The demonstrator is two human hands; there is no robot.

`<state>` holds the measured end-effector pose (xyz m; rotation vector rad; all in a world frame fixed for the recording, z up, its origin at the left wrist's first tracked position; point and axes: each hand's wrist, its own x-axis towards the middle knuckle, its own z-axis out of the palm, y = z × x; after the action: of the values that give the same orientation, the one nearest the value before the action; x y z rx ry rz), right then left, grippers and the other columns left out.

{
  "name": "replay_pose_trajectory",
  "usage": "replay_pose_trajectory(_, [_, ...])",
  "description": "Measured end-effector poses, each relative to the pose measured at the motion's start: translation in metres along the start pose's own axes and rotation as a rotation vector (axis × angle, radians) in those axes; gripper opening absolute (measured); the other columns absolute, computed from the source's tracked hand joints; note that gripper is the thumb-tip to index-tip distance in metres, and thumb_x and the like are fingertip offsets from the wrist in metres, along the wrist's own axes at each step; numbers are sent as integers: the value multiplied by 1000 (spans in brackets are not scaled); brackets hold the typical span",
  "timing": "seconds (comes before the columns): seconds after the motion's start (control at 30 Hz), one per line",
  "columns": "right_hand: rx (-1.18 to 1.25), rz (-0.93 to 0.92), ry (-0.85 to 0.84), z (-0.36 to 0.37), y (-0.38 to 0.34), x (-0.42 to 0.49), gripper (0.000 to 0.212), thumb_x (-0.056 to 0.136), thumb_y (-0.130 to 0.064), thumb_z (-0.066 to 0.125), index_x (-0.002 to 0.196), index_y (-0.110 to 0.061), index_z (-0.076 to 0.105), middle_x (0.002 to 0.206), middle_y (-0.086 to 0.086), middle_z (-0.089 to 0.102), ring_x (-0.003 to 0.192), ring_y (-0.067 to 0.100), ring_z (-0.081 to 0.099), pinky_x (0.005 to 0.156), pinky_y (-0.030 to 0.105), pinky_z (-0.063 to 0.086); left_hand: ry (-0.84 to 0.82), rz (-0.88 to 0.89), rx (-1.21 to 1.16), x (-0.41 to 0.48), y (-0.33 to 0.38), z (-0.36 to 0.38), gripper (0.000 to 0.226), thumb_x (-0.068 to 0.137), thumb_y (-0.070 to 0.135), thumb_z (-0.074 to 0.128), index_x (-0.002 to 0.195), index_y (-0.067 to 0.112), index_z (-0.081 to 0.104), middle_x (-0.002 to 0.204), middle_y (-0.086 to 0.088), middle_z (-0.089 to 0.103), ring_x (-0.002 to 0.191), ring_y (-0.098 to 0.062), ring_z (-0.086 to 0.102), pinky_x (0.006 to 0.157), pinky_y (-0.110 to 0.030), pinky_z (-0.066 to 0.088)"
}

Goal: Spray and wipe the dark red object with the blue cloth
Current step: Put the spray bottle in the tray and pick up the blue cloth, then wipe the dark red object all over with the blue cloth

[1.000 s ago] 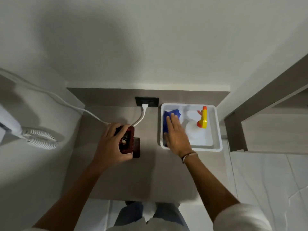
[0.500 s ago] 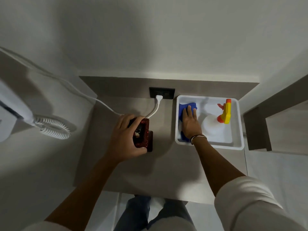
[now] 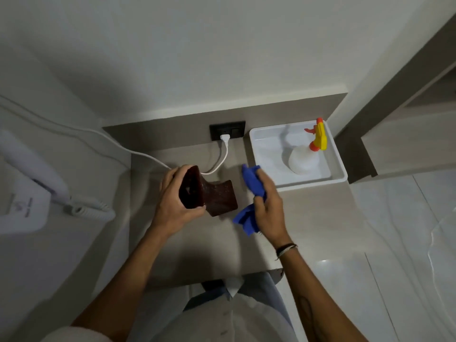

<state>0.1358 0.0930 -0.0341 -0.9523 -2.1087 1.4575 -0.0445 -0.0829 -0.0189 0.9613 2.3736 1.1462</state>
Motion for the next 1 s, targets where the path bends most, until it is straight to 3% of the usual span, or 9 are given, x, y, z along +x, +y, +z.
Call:
replay_pose_trajectory(0.1, [9,-44,-80,27,-14,-12,64,99,19,50,159,3,39,165,16,45,152,24,46,130,49,35,-16,7,-71,-5,-8,-13,99,55,30,87,148,30,52,144,4,46,134,-8,50,106,-20,47])
replay_pose_trajectory(0.2, [30,-153,-212,57,-36,-21,80,93,20,49,166,-3,26,171,12,34,147,-4,42,129,25,36,-18,14,-94,-12,-10,-21,98,53,18,89,144,27,54,137,18,54,129,7,53,105,-11,43])
replay_pose_trajectory(0.27, [-14,-249,-347,79,-48,-27,89,91,18,48,170,-7,16,178,8,16,156,-5,30,128,11,23,-65,40,-113,-13,-10,-22,95,56,23,91,145,20,56,142,27,57,131,5,56,108,-12,41])
replay_pose_trajectory(0.37, [-129,-346,-461,94,-33,-29,93,91,15,52,171,-7,9,181,6,-3,169,23,-3,136,27,3,-61,10,-105,-19,-15,-21,95,57,33,89,144,18,53,140,31,57,130,12,54,109,-10,39])
replay_pose_trajectory(0.47, [-351,-235,-459,72,1,-18,94,97,9,59,170,-8,3,180,6,-9,168,30,-10,138,47,13,-2,-64,-63,-27,-26,-19,105,54,26,91,150,17,50,140,7,53,122,15,52,103,-1,37])
replay_pose_trajectory(0.57, [-486,-101,-417,52,17,-5,85,103,5,52,170,-10,2,179,5,-12,167,31,-12,136,43,18,2,-83,-30,-29,-30,-16,109,55,17,93,155,10,51,144,-1,50,126,-4,52,103,0,37])
replay_pose_trajectory(0.7, [-160,-200,-429,80,-24,-22,84,102,5,47,172,-16,5,179,-16,-3,166,5,-1,135,19,11,-33,-57,-18,-21,-19,-14,107,52,35,88,150,10,55,136,3,54,119,5,55,101,-1,37])
replay_pose_trajectory(0.8, [-192,-310,-455,86,-18,-34,101,91,15,51,171,-15,-2,181,4,-9,168,22,-9,136,26,2,-50,-74,5,-20,-19,-14,108,50,37,88,149,9,56,134,6,54,119,1,56,100,0,36])
replay_pose_trajectory(1.0, [-416,-88,-392,48,33,-7,90,95,17,48,170,-6,2,173,3,-20,166,32,-15,135,46,19,-17,-65,45,-18,-18,-11,108,52,24,90,153,8,54,137,1,51,124,-10,53,100,2,34])
